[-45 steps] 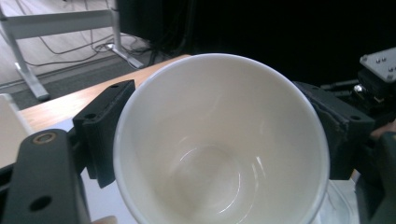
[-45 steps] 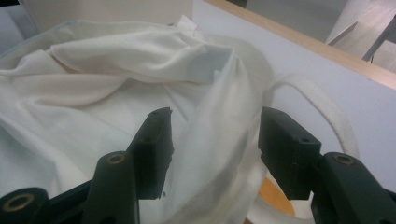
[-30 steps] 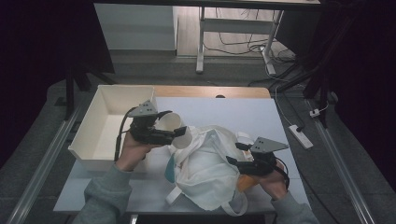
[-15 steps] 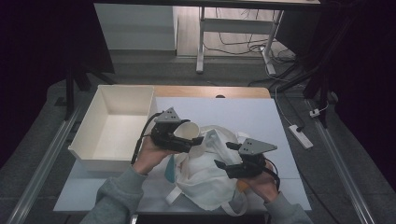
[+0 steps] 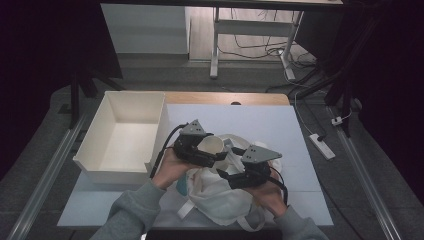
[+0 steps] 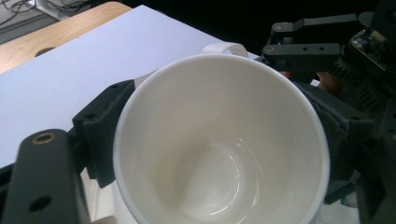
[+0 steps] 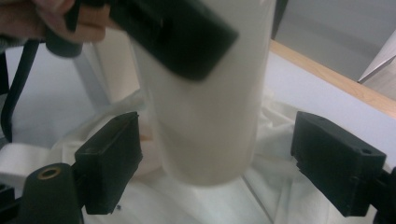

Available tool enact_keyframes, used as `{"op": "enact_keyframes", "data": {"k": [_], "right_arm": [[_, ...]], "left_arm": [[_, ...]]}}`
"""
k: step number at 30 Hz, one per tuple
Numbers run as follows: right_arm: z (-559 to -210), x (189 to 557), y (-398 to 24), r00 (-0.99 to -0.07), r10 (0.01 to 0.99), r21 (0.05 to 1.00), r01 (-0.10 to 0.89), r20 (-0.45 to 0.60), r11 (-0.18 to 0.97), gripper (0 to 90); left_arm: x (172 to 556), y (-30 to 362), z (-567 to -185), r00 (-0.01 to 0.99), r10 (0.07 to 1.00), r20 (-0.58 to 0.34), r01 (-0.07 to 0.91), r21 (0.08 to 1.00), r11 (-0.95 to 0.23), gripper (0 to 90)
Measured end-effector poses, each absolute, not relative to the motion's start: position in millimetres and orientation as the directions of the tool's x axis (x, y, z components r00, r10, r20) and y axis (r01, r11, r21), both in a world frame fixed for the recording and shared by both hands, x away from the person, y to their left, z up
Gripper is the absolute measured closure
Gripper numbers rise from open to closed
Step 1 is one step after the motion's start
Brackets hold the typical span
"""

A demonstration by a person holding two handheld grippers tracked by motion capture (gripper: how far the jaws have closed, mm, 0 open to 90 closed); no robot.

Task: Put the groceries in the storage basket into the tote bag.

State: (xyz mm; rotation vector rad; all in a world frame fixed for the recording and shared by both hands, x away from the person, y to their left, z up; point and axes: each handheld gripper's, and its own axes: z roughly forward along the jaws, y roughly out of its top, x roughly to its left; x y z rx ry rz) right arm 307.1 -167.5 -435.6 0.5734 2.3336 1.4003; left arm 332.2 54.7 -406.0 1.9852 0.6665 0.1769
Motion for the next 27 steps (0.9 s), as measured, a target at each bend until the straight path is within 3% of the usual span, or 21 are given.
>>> {"op": "enact_keyframes", "data": {"k": [9,19,27], "right_arm": [[-437.3,308.5,-153.5,-0.851,0.513,0.888,0.148,-0.109,0.435,16.1],[-441.1,307.4,-150.3,-0.836,0.536,0.880,0.167,-0.113,0.445,21.8],[-447.2,309.3,-150.3,-0.830,0.542,0.865,0.171,-0.132,0.472,22.1]], "left_arm": [[332.6,43.8,-411.0,0.845,0.510,-0.160,0.383,0.847,-0.369,19.0],[332.6,39.2,-414.3,0.855,0.492,-0.163,0.383,0.838,-0.388,18.7],[333.1,55.2,-405.7,0.849,0.487,-0.203,0.390,0.863,-0.321,13.8]]}}
